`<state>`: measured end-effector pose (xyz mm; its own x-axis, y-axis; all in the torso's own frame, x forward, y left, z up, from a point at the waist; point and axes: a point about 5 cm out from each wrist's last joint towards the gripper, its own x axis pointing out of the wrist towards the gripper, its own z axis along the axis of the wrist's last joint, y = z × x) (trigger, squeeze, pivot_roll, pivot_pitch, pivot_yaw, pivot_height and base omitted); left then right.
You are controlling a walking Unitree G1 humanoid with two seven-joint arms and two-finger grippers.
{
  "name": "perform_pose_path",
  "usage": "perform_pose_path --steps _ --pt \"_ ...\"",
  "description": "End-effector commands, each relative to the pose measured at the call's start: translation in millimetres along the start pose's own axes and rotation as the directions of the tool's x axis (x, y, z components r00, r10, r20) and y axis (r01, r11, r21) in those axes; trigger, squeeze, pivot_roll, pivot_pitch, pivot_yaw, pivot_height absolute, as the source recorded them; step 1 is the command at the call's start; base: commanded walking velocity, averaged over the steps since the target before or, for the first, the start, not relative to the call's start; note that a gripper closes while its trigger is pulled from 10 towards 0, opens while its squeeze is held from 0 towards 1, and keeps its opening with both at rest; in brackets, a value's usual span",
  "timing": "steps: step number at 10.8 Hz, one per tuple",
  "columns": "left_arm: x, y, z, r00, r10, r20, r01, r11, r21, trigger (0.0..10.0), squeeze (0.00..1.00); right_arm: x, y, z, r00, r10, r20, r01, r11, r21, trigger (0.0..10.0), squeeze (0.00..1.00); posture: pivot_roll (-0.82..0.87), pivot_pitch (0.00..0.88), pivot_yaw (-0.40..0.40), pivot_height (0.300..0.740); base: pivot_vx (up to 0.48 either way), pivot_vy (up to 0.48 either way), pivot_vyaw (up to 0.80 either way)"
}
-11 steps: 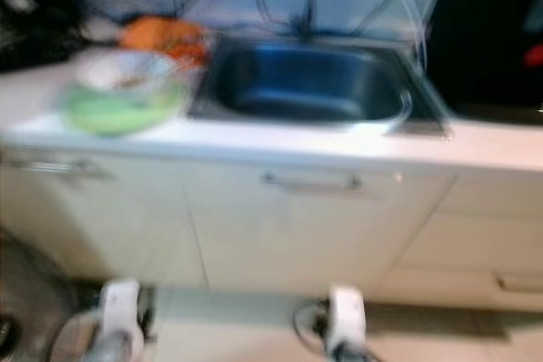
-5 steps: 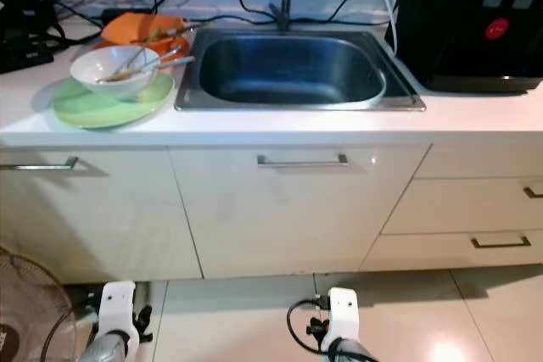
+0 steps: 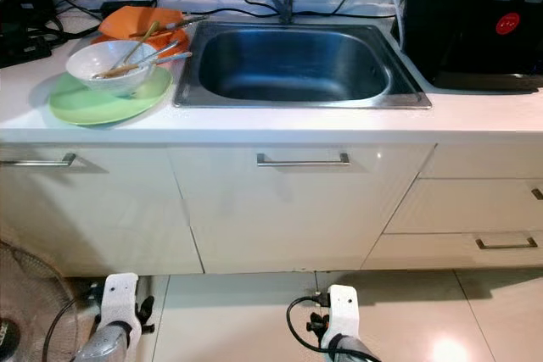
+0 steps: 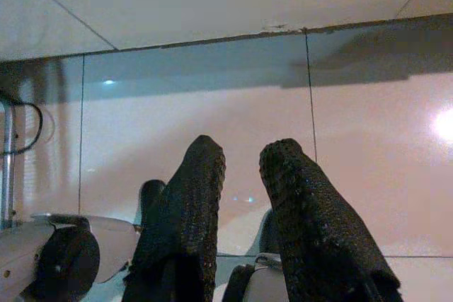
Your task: Kitchen organization
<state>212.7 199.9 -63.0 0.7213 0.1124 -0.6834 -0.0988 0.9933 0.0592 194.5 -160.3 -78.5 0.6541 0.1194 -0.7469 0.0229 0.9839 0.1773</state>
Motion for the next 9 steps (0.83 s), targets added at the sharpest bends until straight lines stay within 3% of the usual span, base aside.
perform_pose_path --steps 1,5,7,9 --pt "-1.2 0.2 -3 1.0 -0.01 -0.003 0.01 0.999 0.041 10.0 0.0 -0.5 0.1 1 1.0 0.0 0.021 0.0 1.0 -0.019 10.0 0.0 0.18 0.009 0.012 0.74 0.0 0.0 0.41" --pt "-0.7 0.9 -1 1.0 -0.01 0.006 0.01 0.998 0.061 10.0 0.0 -0.5 3.1 2 0.999 0.016 0.048 -0.013 0.999 -0.049 10.0 0.0 0.18 0.0 0.026 0.74 0.0 0.0 0.0" --pt "-0.6 -0.6 -1 1.0 -0.011 0.009 0.011 0.999 0.046 10.0 0.0 7.6 8.6 36 0.994 0.033 0.1 -0.027 0.998 -0.056 10.0 0.0 0.18 0.0 0.023 0.74 0.0 0.0 0.0" --pt "-0.2 0.4 0 1.0 0.002 0.01 -0.002 1.0 0.028 10.0 0.0 8.2 12.0 35 0.996 0.042 0.084 -0.035 0.996 -0.08 10.0 0.0 0.18 0.0 0.015 0.74 0.156 0.0 0.31"
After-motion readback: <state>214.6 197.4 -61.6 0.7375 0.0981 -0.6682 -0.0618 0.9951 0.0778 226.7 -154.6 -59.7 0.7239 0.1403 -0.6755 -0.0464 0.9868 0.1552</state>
